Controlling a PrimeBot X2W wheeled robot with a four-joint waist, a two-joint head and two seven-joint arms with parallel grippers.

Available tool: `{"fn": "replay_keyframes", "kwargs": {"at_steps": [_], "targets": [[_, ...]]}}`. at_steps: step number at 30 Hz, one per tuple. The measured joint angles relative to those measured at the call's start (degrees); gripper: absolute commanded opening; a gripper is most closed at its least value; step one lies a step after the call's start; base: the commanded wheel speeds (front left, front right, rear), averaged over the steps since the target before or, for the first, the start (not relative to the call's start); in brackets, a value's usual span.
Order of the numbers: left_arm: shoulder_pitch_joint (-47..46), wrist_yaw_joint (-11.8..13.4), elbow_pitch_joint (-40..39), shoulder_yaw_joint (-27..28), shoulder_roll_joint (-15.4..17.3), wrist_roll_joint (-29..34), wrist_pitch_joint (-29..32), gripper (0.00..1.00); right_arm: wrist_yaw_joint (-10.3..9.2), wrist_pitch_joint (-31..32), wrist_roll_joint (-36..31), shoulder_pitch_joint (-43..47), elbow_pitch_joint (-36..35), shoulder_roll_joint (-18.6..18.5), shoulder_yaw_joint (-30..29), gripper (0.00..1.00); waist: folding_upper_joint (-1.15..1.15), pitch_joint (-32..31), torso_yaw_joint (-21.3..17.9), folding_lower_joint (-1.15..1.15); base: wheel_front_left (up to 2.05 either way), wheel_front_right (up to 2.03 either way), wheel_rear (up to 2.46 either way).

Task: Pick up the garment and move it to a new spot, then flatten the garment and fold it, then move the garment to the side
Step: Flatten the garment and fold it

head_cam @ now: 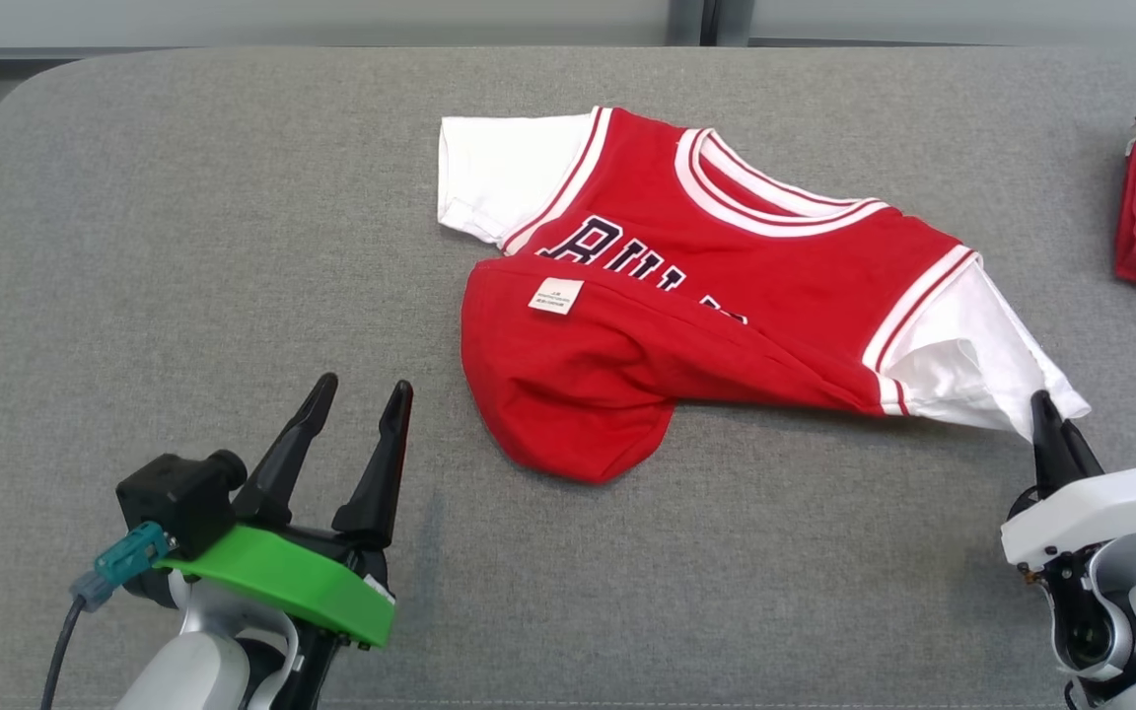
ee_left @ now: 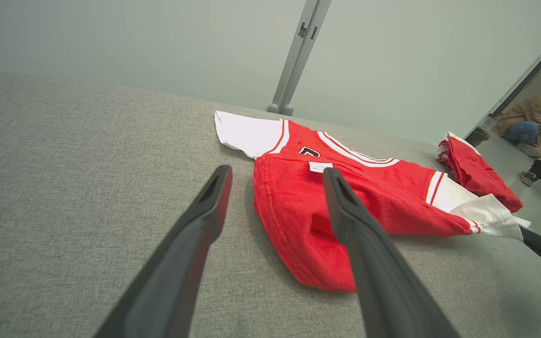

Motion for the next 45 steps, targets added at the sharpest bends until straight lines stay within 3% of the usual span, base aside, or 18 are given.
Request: {"fn": "replay_keyframes", "kwargs": {"at_steps": [12,13,15,18,19,20,34,41,45], "targets": [[-0.37,0.00,0.89,1.05,0.16,0.23,0.51,1.00,0.00,-2.68,-2.74,2.93,3.64,0.84,2.20,0.03,0.00,-0.32,-0.46,0.00,0.00,0.00,0.00],[-0.35,0.00,0.94,1.23,0.18,0.24,0.51,1.00,0.00,-2.85,-3.32,2.93,4.02,0.82,2.26,0.11,0.00,-0.42,-0.61,0.00,0.00,0.00,0.00],[-0.32,0.00,0.94,1.25,0.16,0.24,0.52,1.00,0.00,-3.09,-3.82,2.93,4.67,0.77,2.23,0.36,0.00,-0.62,-0.92,0.00,0.00,0.00,0.00],[-0.31,0.00,0.94,1.10,0.15,0.24,0.96,1.00,0.00,-3.16,-3.89,2.93,5.27,0.77,2.24,0.56,0.00,-0.81,-1.19,0.00,0.00,0.00,0.00],[-0.31,0.00,0.91,0.88,0.15,0.25,0.97,1.00,0.00,-3.36,-3.91,2.93,5.41,0.77,2.16,0.91,0.00,-0.90,-1.29,0.00,0.00,0.00,0.00],[-0.31,0.00,0.92,0.71,0.13,0.29,0.97,1.00,0.00,-3.50,-3.91,2.92,5.53,0.77,2.14,1.00,0.00,-0.96,-1.36,0.00,0.00,0.00,0.00],[0.86,0.01,1.87,1.89,0.15,0.43,0.99,1.00,0.00,-4.64,-7.23,2.88,8.46,-0.31,2.02,1.00,0.00,-2.34,-2.93,0.00,0.00,0.00,0.00],[1.02,0.01,1.10,1.83,0.15,0.58,1.44,1.00,0.20,-5.16,-12.29,0.53,4.44,-1.32,5.78,1.00,0.00,-2.47,-4.41,0.00,0.00,0.00,0.00],[0.97,0.01,0.93,0.75,-0.13,0.58,1.68,1.00,1.75,-5.19,-14.67,-3.33,1.14,-1.00,9.09,1.00,0.00,-2.50,-4.01,0.00,0.00,0.00,0.00]]}}
